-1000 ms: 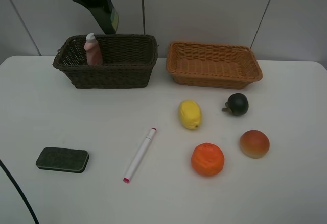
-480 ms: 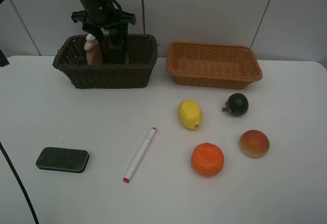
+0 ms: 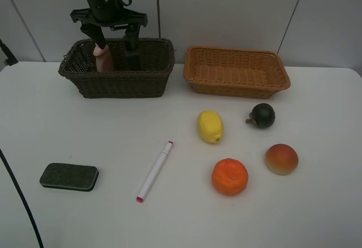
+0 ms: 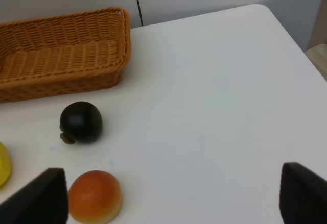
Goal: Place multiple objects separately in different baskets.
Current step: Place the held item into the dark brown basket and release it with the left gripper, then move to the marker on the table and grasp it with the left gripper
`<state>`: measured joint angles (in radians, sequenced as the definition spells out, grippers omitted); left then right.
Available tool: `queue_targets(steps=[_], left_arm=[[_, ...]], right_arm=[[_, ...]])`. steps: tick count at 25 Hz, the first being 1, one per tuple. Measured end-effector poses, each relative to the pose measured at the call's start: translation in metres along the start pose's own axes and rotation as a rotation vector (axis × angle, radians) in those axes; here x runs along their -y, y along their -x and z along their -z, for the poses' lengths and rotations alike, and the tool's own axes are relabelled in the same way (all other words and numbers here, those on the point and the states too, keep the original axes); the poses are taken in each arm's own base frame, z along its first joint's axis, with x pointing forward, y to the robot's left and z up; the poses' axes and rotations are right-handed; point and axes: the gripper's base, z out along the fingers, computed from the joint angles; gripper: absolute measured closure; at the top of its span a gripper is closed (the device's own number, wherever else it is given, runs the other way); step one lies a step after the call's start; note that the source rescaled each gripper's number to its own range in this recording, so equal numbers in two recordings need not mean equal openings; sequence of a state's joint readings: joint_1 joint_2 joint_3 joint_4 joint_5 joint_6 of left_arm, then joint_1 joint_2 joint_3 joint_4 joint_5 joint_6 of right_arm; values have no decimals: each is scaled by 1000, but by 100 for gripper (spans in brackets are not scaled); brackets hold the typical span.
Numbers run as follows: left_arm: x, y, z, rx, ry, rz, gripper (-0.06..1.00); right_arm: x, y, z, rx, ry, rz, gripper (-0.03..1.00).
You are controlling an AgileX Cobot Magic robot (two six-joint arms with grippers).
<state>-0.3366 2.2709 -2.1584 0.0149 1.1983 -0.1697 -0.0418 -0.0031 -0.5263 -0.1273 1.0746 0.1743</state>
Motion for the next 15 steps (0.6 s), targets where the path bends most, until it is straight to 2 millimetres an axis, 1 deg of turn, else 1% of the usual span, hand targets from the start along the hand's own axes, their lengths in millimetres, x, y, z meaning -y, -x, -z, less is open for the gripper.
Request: queue_targets(steps=[4, 7, 11, 14, 15], left_arm=[[13, -1, 17, 27, -27, -17, -6], [23, -13, 37, 25, -44, -36, -6], [30, -45, 76, 12, -57, -69, -6], [32, -79, 109, 5, -67, -101, -6], [34, -92, 113, -13, -69, -115, -6]], right_arm=[[0, 0, 0, 0, 0, 0, 2], [0, 0, 0, 0, 0, 0, 2], [0, 0, 0, 0, 0, 0, 2], [0, 0, 0, 0, 0, 0, 2], [0, 0, 0, 0, 0, 0, 2]])
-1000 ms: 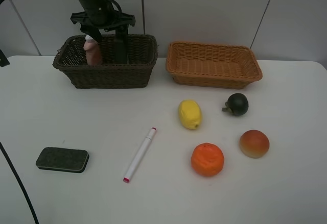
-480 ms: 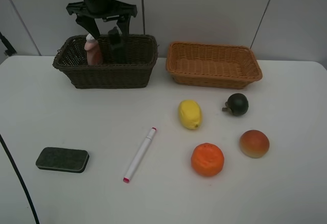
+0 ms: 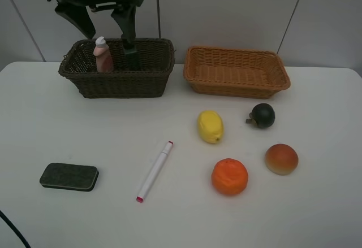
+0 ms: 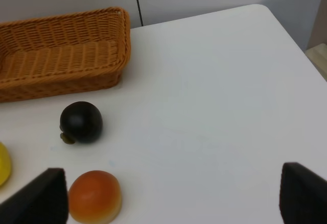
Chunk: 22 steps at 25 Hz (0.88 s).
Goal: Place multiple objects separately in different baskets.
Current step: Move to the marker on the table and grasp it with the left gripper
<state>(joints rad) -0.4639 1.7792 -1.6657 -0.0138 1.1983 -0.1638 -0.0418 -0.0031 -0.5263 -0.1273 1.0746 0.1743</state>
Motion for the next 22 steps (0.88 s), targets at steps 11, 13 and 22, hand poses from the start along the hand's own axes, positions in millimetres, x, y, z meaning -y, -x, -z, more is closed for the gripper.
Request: queue_targets(steps=[11, 13, 22], left_arm=[[71, -125, -32, -294, -38, -253, -6], [83, -133, -48, -303, -42, -287, -6], [116, -145, -129, -337, -33, -296, -6]], right_arm=[[0, 0, 0, 0, 0, 0, 2], [0, 0, 0, 0, 0, 0, 2], [0, 0, 0, 0, 0, 0, 2]])
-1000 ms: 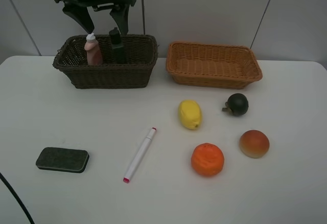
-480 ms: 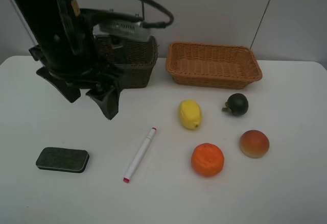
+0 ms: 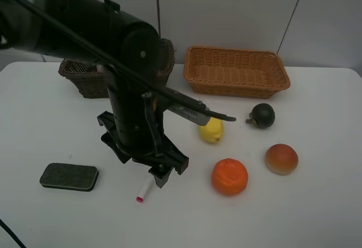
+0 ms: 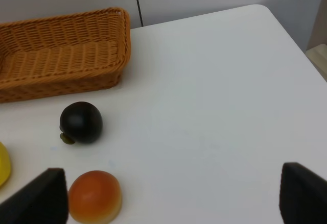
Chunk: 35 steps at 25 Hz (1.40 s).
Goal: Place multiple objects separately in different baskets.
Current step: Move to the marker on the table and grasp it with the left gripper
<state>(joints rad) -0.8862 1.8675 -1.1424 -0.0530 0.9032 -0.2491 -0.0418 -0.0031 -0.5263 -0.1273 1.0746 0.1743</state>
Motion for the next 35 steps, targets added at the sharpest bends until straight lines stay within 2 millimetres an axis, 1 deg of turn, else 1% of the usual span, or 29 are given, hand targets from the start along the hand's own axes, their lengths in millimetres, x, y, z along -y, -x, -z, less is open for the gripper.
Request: queue_targets(steps=[2, 4, 7, 9, 15, 23, 26, 29, 31, 32, 34, 35], left_arm=[[1, 3, -16, -15, 5, 9, -6], [1, 6, -27, -20, 9, 18, -6], [1, 10, -40, -7, 13, 18, -6], [1, 14, -44, 20, 10, 15, -6], [3, 29, -47, 86, 13, -1, -6], [6, 49, -69, 76, 43, -22, -6], [6, 53, -75, 54, 50, -16, -6], [6, 52, -76, 34, 56, -13, -6], [6, 51, -76, 23, 60, -12, -1], [6, 50, -76, 17, 62, -10, 4], [5, 49, -76, 6, 65, -10, 23], [5, 49, -76, 0, 67, -10, 42]], right_arm=[[0, 0, 0, 0, 0, 0, 2], [0, 0, 0, 0, 0, 0, 2], [0, 0, 0, 0, 0, 0, 2], [0, 0, 0, 0, 0, 0, 2], [0, 0, 0, 0, 0, 0, 2], [0, 0, 0, 0, 0, 0, 2], [0, 0, 0, 0, 0, 0, 2], [0, 0, 0, 0, 0, 0, 2], [0, 0, 0, 0, 0, 0, 2], [0, 0, 0, 0, 0, 0, 2], [0, 0, 0, 0, 0, 0, 2], [0, 0, 0, 0, 0, 0, 2]])
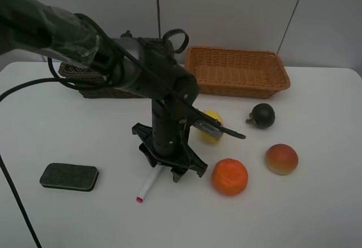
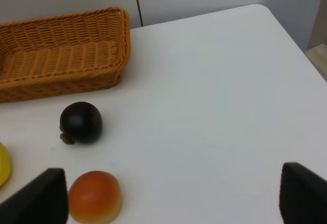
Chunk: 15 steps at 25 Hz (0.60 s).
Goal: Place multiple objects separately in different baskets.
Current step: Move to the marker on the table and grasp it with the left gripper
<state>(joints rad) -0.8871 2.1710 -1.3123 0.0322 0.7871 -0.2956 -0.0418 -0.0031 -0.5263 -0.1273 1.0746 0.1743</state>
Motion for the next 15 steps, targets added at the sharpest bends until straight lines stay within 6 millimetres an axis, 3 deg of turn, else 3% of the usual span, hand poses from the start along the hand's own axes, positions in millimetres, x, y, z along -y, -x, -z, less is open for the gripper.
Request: queue_targets(steps=[3, 4, 9, 11, 12, 15], left_arm=[[-1, -2, -1, -27, 8, -8, 89], [-1, -3, -1, -32, 10, -11, 94], [-1, -4, 1, -38, 12, -19, 93], [-1, -3, 12, -17, 6, -22, 93], [-1, -2, 22, 9, -1, -22, 93], [-7, 3, 78, 194, -48, -8, 93]], right_arm=[[0, 0, 0, 0, 0, 0, 2], [0, 0, 0, 0, 0, 0, 2], [0, 0, 0, 0, 0, 0, 2], [0, 0, 0, 0, 0, 0, 2], [0, 0, 0, 0, 0, 0, 2], [0, 0, 0, 0, 0, 0, 2]])
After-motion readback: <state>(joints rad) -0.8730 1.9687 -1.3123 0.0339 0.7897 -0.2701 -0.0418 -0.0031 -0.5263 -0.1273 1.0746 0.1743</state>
